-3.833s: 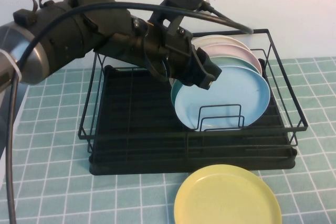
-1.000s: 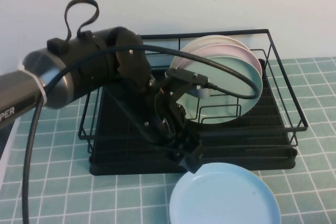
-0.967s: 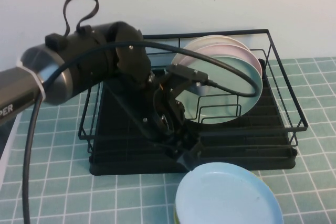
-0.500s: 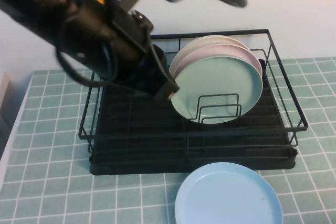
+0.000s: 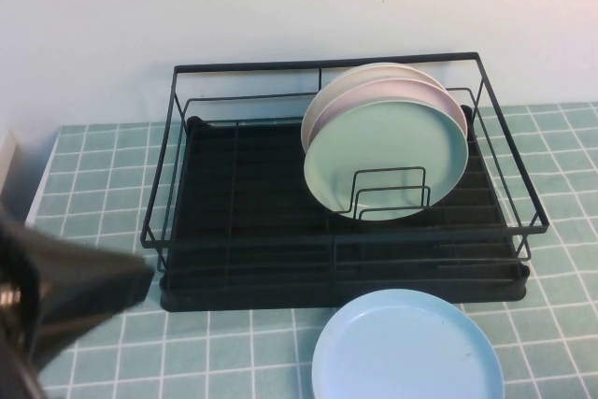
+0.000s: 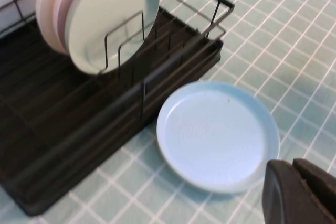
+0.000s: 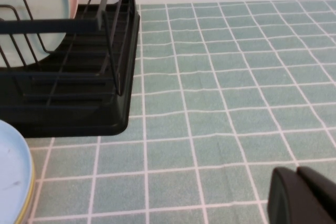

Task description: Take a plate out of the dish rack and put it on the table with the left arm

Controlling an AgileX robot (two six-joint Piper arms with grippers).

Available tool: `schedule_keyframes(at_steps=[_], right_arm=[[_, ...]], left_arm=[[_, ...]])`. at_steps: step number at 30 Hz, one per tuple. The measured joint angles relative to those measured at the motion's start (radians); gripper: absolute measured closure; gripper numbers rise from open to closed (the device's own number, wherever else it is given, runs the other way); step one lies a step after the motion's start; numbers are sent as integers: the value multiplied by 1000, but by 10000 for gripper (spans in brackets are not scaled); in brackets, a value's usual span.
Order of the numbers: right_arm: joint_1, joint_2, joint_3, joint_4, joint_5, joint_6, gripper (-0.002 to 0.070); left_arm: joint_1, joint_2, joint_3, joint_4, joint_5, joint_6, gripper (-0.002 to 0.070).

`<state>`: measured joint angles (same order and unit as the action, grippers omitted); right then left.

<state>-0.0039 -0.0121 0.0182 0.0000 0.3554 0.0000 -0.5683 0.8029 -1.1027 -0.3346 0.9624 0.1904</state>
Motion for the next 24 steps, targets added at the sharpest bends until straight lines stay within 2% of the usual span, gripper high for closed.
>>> schedule_keyframes(at_steps=[6,11,20,24], right_arm=[[0,0,0,0,0,0,678],[0,0,0,0,0,0,678],[0,0,0,0,0,0,678],[0,0,0,0,0,0,678]], left_arm=[[0,-217,310,-5,-43,0,676],[0,-327,448,-35,-35,0,676],[0,-361,518,-55,227,0,677],[0,-361,518,-55,279,0,677]])
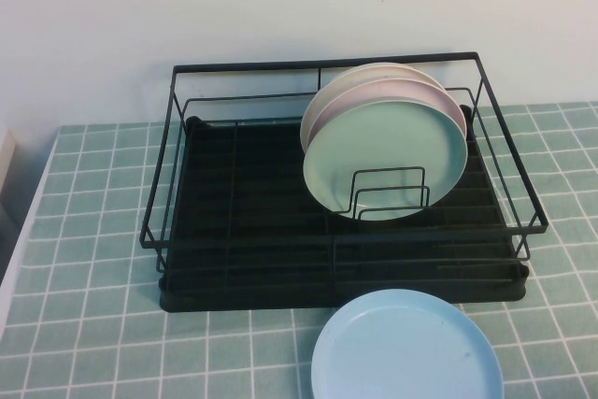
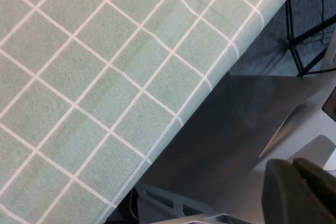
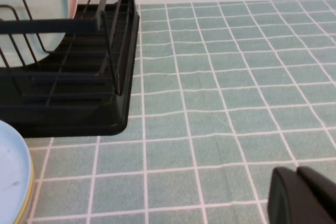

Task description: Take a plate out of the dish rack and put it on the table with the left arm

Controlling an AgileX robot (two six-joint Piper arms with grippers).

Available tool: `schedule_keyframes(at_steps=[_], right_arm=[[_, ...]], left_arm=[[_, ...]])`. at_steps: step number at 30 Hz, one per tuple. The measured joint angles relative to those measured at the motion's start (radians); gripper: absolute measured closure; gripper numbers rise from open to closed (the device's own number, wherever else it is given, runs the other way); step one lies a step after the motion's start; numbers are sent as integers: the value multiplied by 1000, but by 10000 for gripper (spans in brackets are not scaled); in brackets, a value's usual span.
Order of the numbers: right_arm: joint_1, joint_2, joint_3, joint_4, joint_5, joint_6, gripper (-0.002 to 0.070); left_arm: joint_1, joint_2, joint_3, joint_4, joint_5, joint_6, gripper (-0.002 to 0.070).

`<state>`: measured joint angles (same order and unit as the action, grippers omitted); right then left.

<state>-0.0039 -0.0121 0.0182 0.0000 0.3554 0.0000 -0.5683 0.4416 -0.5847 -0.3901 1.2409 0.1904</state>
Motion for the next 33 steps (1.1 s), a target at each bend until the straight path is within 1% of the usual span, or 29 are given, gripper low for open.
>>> schedule_keyframes(at_steps=[9,17,19,21,24,29,33], right_arm=[[0,0,0,0,0,0,678],[0,0,0,0,0,0,678],[0,0,0,0,0,0,678],[0,0,0,0,0,0,678],[0,0,0,0,0,0,678],[0,0,0,0,0,0,678],[0,0,0,0,0,0,678]], left_arm=[[0,-21,4,0,6,-1,677],[0,-129,11,110,11,9,677],[11,-160,11,134,17,9,677],[43,-185,11,155,12,9,677],[116,-221,11,165,-69,10,677],[245,-289,31,178,-327,10,677],[332,-364,143,239,-562,10,677]])
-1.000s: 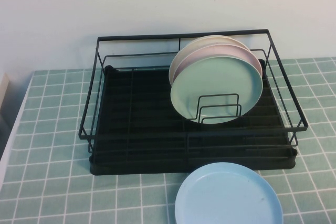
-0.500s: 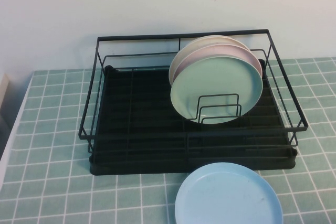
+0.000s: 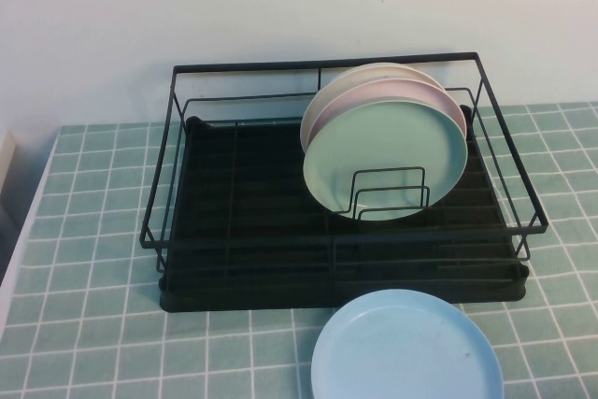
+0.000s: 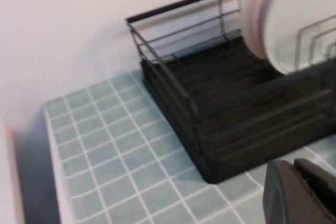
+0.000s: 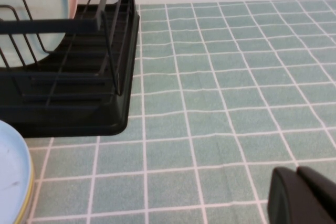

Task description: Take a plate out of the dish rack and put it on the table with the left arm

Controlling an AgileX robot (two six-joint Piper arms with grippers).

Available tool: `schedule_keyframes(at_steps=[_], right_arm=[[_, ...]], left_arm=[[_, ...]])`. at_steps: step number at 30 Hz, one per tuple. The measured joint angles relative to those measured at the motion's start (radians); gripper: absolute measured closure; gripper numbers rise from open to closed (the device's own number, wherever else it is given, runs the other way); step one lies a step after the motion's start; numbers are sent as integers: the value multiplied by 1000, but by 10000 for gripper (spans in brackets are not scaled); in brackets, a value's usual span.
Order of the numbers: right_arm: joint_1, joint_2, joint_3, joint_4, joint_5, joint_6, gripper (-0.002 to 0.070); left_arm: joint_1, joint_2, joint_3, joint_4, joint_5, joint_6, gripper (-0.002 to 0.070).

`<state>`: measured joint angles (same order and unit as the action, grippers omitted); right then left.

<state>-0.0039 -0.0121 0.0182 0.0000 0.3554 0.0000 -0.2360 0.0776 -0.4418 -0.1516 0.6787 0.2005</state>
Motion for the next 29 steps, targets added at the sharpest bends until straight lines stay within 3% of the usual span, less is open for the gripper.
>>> schedule_keyframes(at_steps=[5,10,29], right_arm=[[0,0,0,0,0,0,678],[0,0,0,0,0,0,678],[0,0,0,0,0,0,678]], left_arm=[[98,-84,208,32,-204,7,677],[120,-89,420,33,-343,8,677],[125,-92,456,-17,-342,15,677]])
